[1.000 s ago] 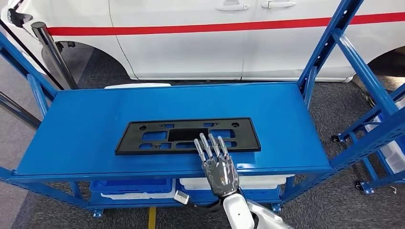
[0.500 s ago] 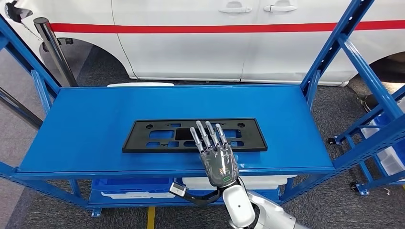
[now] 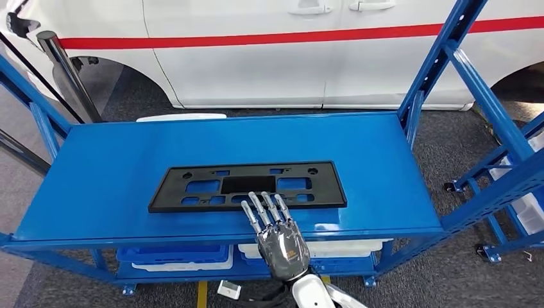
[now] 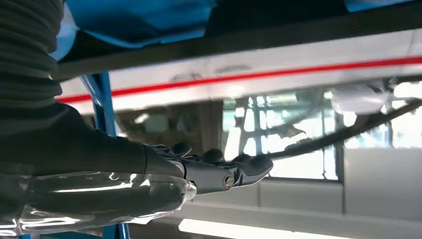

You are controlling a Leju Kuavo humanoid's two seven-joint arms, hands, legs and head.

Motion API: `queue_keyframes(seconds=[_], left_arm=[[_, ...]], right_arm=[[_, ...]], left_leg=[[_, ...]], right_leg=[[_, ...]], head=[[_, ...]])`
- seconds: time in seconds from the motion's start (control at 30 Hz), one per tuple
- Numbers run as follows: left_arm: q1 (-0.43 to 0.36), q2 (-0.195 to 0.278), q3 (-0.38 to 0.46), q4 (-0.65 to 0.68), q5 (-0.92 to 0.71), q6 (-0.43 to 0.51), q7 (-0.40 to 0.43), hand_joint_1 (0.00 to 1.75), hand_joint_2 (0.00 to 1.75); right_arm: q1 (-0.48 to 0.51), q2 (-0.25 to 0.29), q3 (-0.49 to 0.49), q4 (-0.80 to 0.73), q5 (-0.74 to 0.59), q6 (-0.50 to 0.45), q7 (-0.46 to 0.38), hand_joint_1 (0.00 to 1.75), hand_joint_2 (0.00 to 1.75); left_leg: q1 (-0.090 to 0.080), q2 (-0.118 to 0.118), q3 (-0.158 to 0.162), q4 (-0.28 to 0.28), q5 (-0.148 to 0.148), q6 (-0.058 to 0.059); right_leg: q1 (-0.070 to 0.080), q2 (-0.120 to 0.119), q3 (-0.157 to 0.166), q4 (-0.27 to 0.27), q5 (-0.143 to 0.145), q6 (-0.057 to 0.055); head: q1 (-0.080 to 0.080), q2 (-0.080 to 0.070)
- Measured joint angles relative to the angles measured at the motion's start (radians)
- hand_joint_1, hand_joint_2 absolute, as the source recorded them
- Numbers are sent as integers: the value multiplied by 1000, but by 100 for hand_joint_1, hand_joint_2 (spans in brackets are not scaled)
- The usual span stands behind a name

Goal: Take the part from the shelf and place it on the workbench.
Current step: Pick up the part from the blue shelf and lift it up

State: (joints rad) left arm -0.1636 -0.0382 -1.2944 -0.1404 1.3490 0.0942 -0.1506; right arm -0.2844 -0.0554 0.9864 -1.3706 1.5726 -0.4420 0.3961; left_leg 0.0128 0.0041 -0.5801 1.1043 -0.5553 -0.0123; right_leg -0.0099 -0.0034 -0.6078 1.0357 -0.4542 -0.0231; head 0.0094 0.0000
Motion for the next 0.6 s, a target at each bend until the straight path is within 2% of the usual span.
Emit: queue_keyframes(seconds=[0.07, 0.1, 0.13, 0.17, 0.2, 0.27, 0.3, 0.37, 0.43, 0.47, 0.5, 0.57, 0.6], left_arm=[[-101, -103, -54, -30, -138, 129, 118, 0, 0], [-148, -149, -78, -54, -197, 192, 171, 0, 0], [-187, -183, -92, -80, -244, 232, 201, 0, 0], [-213, -212, -91, -101, -286, 250, 205, 0, 0], [-231, -231, -81, -113, -325, 252, 190, 0, 0], [-238, -253, -52, -117, -388, 240, 140, 0, 0], [-231, -256, -38, -117, -407, 237, 120, 0, 0], [-215, -257, -14, -117, -436, 230, 93, 0, 0], [-208, -258, 5, -118, -470, 221, 79, 0, 0], [-207, -258, 14, -119, -489, 218, 75, 0, 0], [-206, -258, 22, -121, -508, 218, 74, 0, 0], [-201, -257, 41, -126, -536, 219, 74, 0, 0], [-198, -257, 50, -128, -545, 219, 74, 0, 0]], right_arm=[[-1, 54, -41, 31, -1, 41, 63, 0, 175], [-5, 80, -54, 51, -1, 47, 88, 0, 175], [-10, 103, -66, 73, -1, 42, 92, 0, 175], [-13, 126, -77, 96, -1, 33, 82, 0, 175], [-16, 150, -87, 118, 0, 24, 70, 0, 175], [-23, 187, -104, 155, 0, 7, 50, 0, 175], [-26, 199, -110, 170, 0, 1, 43, 0, 175], [-32, 214, -119, 194, 0, -6, 33, 0, 175], [-35, 226, -124, 210, 0, -7, 40, 0, 175], [-39, 230, -125, 216, 1, -6, 47, 0, 175], [-43, 232, -125, 220, 1, -5, 52, 0, 175], [-48, 234, -125, 230, 1, -3, 56, 0, 175], [-48, 234, -125, 235, 1, -3, 56, 0, 175]], left_leg=[[0, 0, -72, 135, -55, -2], [1, 0, -98, 182, -65, -3], [2, 1, -105, 196, -55, -2], [2, 1, -91, 169, -26, 0], [2, 1, -61, 109, 15, 4], [-4, 0, -1, -15, 71, 19], [-8, 0, 17, -53, 80, 26], [-13, -2, 23, -77, 76, 35], [-7, -5, 27, -95, 82, 42], [-4, -6, 29, -102, 87, 46], [-1, -6, 31, -109, 91, 49], [-2, -4, 32, -109, 92, 53], [-2, -4, 32, -109, 91, 54]], right_leg=[[2, -15, -3, 1, 0, -3], [3, -21, -3, 1, 0, -4], [5, -23, -3, 2, 0, -4], [6, -19, -2, 3, 0, -5], [7, -11, 1, 4, 0, -5], [8, 8, 5, 4, 1, -1], [7, 15, 4, 4, 2, 3], [5, 18, -2, 2, 7, 15], [6, 12, -9, 6, 3, 27], [6, 10, -18, 26, -11, 32], [6, 9, -36, 65, -34, 36], [3, 9, -96, 190, -91, 42], [1, 9, -124, 245, -106, 44]], head=[[-2, 0], [-2, 0], [-2, 0], [-2, 0], [-2, 0], [-1, 0], [-1, 0], [-1, 0], [0, 0], [0, 0], [0, 0], [0, 0], [0, 0]])
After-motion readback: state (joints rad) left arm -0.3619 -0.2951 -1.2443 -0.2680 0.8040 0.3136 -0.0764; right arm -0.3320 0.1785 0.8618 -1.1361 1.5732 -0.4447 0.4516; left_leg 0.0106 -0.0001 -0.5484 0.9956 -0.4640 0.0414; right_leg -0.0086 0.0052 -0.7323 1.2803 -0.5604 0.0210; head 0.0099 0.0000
